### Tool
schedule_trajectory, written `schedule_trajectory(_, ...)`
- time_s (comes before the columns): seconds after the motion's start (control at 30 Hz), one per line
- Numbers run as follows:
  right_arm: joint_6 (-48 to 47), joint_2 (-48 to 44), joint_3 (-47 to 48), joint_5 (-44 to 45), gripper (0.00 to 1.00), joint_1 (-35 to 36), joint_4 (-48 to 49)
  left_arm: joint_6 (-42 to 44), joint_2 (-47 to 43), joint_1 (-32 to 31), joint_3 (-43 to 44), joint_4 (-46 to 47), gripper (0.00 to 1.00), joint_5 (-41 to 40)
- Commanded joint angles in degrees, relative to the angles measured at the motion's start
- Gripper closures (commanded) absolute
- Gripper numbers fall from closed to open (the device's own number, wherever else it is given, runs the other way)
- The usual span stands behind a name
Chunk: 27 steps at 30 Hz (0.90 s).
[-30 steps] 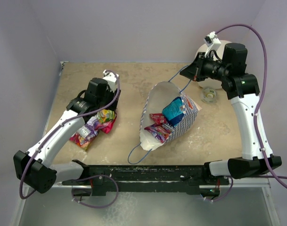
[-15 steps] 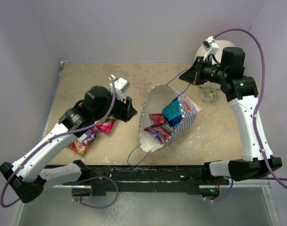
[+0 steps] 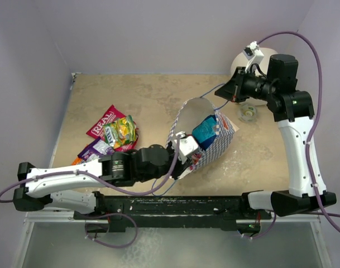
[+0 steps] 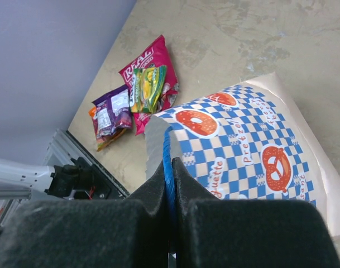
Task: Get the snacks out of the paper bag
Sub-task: Take out the snack from the paper bag.
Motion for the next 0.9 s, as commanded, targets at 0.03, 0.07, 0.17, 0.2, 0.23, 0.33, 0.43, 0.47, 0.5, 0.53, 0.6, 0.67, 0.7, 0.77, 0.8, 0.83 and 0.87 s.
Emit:
schedule_trajectory(0.03,0.2,0.0,5.0,0.9,1.0,0.0,-1.7,4.9,4.2,6.1,-2.5,11.5,0.73,-2.8)
schedule_trajectory(0.07,0.3,0.4,5.6,0.9,1.0,0.0,-2.1,3.7,4.9,8.4,-2.8,13.0,0.75,0.5)
schedule_trajectory(0.17,0.4,1.2,6.8,1.5,1.0,0.0,-3.2,4.5,8.8,10.3,-3.2,18.1,0.77,3.5)
schedule_trajectory(0.2,0.6,1.4,7.1,1.7,1.0,0.0,-3.5,5.9,10.2,10.3,-3.0,19.5,0.78,4.1)
schedule_trajectory(0.23,0.8,1.5,7.2,1.7,1.0,0.0,-3.6,6.8,12.0,10.4,-2.8,20.8,0.79,4.5)
schedule_trajectory(0.33,1.6,2.1,7.4,1.1,1.0,0.0,-3.9,7.9,17.1,11.3,-3.6,26.4,0.82,5.6)
schedule_trajectory(0.43,1.6,3.0,9.0,0.7,1.0,0.0,-5.1,7.9,21.2,12.0,-3.4,28.4,0.86,5.6)
schedule_trajectory(0.47,1.4,3.5,9.7,0.6,1.0,0.0,-5.7,7.3,22.2,12.3,-2.9,27.5,0.87,4.7)
schedule_trajectory(0.5,1.1,3.8,10.4,0.6,1.0,0.0,-6.3,6.5,23.0,12.6,-2.4,26.2,0.88,3.5)
schedule_trajectory(0.53,0.7,4.0,10.9,0.6,1.0,0.0,-6.7,5.9,23.2,12.9,-2.4,25.6,0.89,2.9)
schedule_trajectory(0.6,0.1,4.1,11.3,1.2,1.0,0.0,-7.3,4.9,23.1,13.4,-3.3,25.7,0.89,2.3)
schedule_trajectory(0.67,-0.4,3.5,10.8,1.4,1.0,0.0,-7.3,4.3,23.1,13.5,-3.8,25.8,0.89,2.1)
schedule_trajectory(0.7,-0.5,3.1,10.1,1.4,1.0,0.0,-7.1,4.1,22.9,13.5,-4.2,26.5,0.9,2.2)
schedule_trajectory(0.77,-0.5,2.2,8.5,1.0,1.0,0.0,-6.2,4.2,22.7,13.6,-5.8,29.9,0.89,2.9)
schedule_trajectory(0.8,-0.3,1.7,7.8,0.6,1.0,0.0,-5.8,4.4,22.9,13.8,-6.5,31.9,0.88,3.5)
schedule_trajectory(0.83,0.1,1.3,7.0,0.2,1.0,0.0,-5.4,4.5,23.7,14.0,-6.8,33.5,0.87,4.1)
schedule_trajectory(0.87,0.5,1.0,6.2,-0.2,1.0,0.0,-5.2,4.6,24.7,14.2,-6.5,35.3,0.87,4.8)
